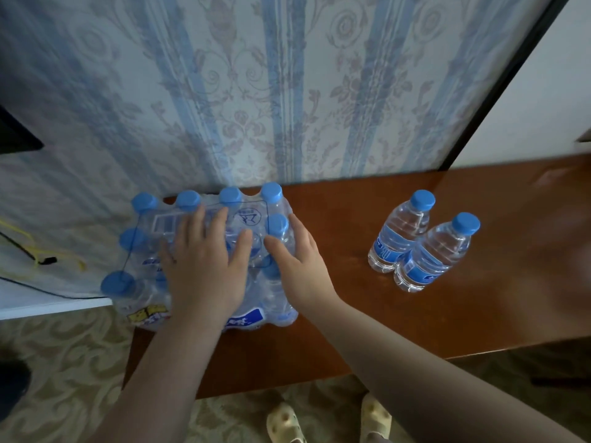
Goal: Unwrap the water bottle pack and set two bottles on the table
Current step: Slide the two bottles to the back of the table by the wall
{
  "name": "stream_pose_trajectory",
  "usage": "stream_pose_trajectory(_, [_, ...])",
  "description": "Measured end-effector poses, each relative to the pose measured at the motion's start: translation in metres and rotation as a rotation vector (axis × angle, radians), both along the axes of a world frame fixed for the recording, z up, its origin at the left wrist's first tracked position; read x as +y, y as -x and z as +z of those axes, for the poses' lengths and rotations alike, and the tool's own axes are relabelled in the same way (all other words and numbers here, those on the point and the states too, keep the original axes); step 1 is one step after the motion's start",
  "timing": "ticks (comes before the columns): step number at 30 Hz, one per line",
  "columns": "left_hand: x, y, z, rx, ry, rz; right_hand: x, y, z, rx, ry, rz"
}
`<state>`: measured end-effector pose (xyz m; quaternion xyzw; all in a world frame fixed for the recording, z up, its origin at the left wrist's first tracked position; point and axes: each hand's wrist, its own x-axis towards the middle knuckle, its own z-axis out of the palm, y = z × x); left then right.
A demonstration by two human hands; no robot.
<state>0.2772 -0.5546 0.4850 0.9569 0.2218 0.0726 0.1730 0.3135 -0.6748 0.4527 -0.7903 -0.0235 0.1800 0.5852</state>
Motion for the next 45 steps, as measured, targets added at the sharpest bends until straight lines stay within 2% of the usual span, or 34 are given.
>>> stream_pose_trajectory(4, [-0.051,-0.011,-0.002,-0.109,0.023,-0.221,-0.032,-0.001,0.005,-0.067,0.094,0.008])
stream_pose_trajectory(9, [-0.113,-0.035,-0.003,-0.161,0.13,-0.446,-0.1,-0.004,0.026,-0.225,0.449,0.204])
stream_pose_trajectory(11, [-0.137,-0.043,-0.001,-0.197,0.246,-0.472,-0.13,-0.005,0.037,-0.266,0.524,0.213])
stream_pose_trajectory(13, [-0.156,-0.056,0.003,-0.277,0.378,-0.468,-0.163,-0.008,0.046,-0.41,0.525,0.128])
stream_pose_trajectory(15, [-0.17,-0.074,0.008,-0.344,0.395,-0.455,-0.196,-0.018,0.056,-0.625,0.534,0.026])
stream_pose_trajectory(18, [-0.191,-0.101,0.011,-0.266,0.403,-0.481,-0.242,-0.049,0.067,-0.765,0.624,0.03])
stream_pose_trajectory(21, [-0.213,-0.116,-0.001,-0.153,0.454,-0.421,-0.275,-0.08,0.063,-0.685,0.67,0.244])
stream_pose_trajectory(24, [-0.231,-0.115,-0.019,-0.208,0.402,-0.291,-0.288,-0.094,0.05,-0.592,0.635,0.462])
stream_pose_trajectory(27, [-0.239,-0.11,-0.023,-0.264,0.398,-0.203,-0.283,-0.1,0.04,-0.568,0.629,0.54])
stream_pose_trajectory(33, [-0.228,-0.119,-0.015,-0.09,0.372,-0.269,-0.269,-0.117,0.032,-0.637,0.753,0.66])
stream_pose_trajectory(37, [-0.21,-0.132,-0.006,-0.048,0.358,-0.326,-0.274,-0.135,0.037,-0.583,0.692,0.756])
stream_pose_trajectory(40, [-0.206,-0.137,-0.012,-0.078,0.417,-0.338,-0.28,-0.144,0.035,-0.559,0.645,0.748])
stream_pose_trajectory(45, [-0.221,-0.163,-0.014,-0.152,0.403,-0.32,-0.292,-0.166,0.032,-0.501,0.566,0.56])
